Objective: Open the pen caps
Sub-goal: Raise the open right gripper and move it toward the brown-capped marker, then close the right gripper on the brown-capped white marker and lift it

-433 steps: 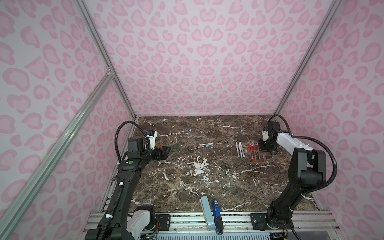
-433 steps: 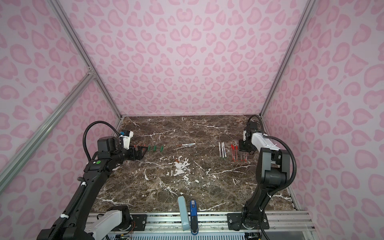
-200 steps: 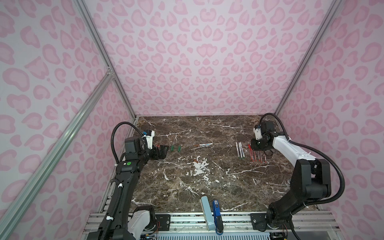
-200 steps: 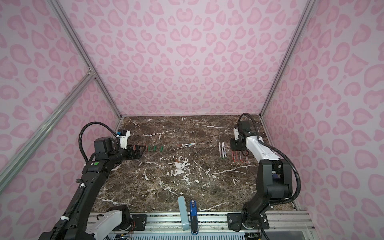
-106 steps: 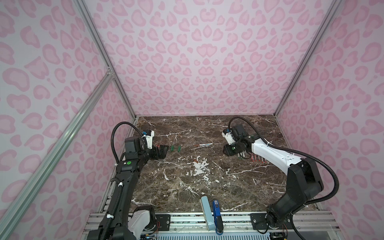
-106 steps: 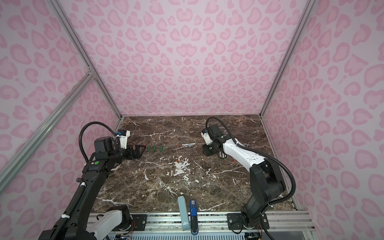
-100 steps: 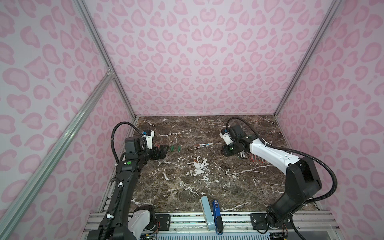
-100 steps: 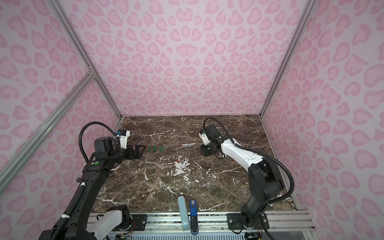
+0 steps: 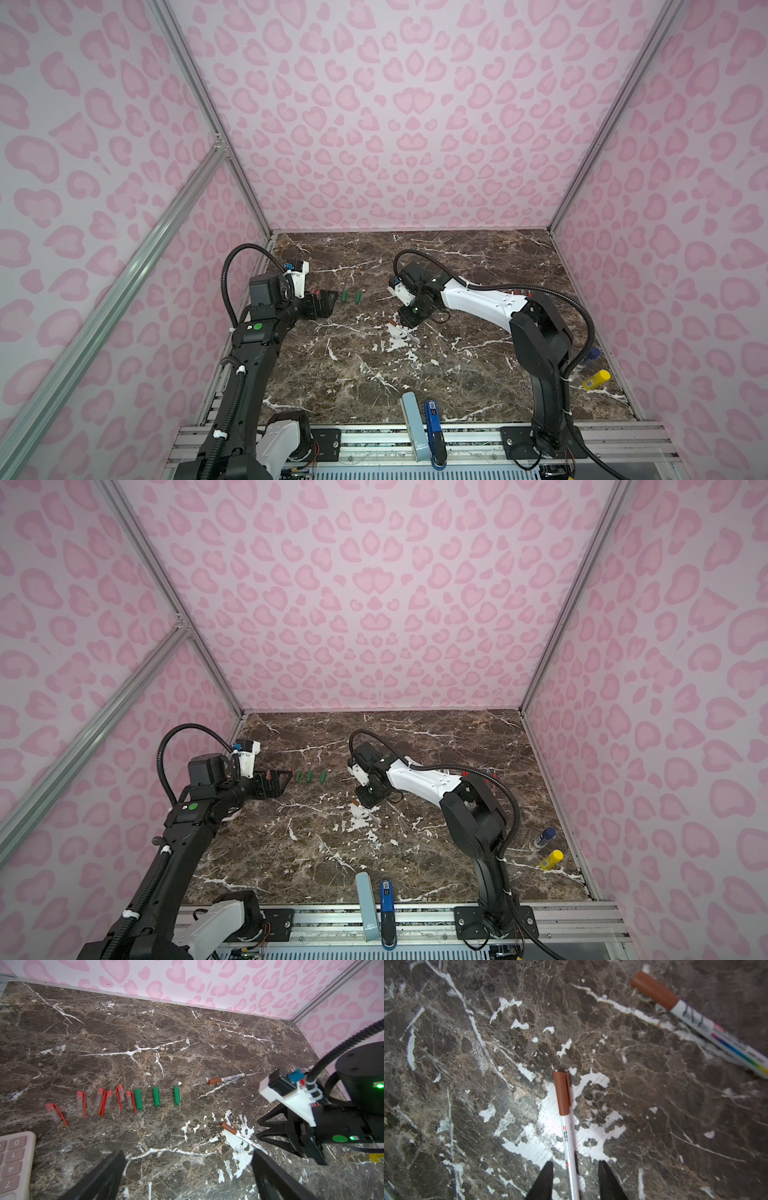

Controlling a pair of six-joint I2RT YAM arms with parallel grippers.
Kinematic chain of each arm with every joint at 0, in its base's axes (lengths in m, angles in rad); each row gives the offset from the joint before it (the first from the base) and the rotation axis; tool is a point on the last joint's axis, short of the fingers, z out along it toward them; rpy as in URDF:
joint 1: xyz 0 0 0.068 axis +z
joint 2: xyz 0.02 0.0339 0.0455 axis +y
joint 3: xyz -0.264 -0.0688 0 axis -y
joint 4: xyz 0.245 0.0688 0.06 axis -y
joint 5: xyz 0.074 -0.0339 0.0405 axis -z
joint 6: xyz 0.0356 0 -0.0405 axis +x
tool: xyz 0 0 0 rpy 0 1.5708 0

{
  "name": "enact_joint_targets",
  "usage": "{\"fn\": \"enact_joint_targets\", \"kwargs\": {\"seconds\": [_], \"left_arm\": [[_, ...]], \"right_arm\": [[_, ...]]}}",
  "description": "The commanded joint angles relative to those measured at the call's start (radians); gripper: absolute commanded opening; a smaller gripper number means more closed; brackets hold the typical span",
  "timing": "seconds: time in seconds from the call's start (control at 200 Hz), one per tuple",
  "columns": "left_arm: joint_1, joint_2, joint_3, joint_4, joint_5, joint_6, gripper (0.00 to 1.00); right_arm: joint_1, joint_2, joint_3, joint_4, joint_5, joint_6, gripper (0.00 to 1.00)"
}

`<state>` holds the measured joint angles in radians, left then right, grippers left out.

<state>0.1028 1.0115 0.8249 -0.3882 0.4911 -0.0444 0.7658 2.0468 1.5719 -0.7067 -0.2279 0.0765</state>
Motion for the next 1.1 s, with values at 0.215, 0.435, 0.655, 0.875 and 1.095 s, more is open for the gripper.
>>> {"fn": "enact_joint_targets", "kwargs": {"seconds": [0.215, 0.435, 0.655, 0.875, 1.095], "left_arm": [[0.0, 0.004, 0.013, 0.024, 0.006, 0.001, 0.98], [0.002, 0.007, 0.012, 0.025, 0.008, 0.001, 0.98], [0.002, 0.009, 0.009, 0.029, 0.011, 0.001, 0.98], [0.004, 0.009, 0.001, 0.037, 0.068, 0.007, 0.98], [0.003, 0.014, -0.001, 0.08, 0.241, -0.078, 1.0]], "right_arm": [[0.037, 0.106, 0.064, -0.09, 0.056, -0.034, 0.32], [0.056, 0.142, 0.039, -0.094, 0.07, -0.039, 0.27], [0.055, 0.135, 0.008, -0.082, 0.076, -0.035, 0.06], [0.033, 0.028, -0.05, -0.016, 0.028, 0.002, 0.01], [0.03, -0.129, -0.13, 0.159, -0.087, 0.096, 0.0]]}}
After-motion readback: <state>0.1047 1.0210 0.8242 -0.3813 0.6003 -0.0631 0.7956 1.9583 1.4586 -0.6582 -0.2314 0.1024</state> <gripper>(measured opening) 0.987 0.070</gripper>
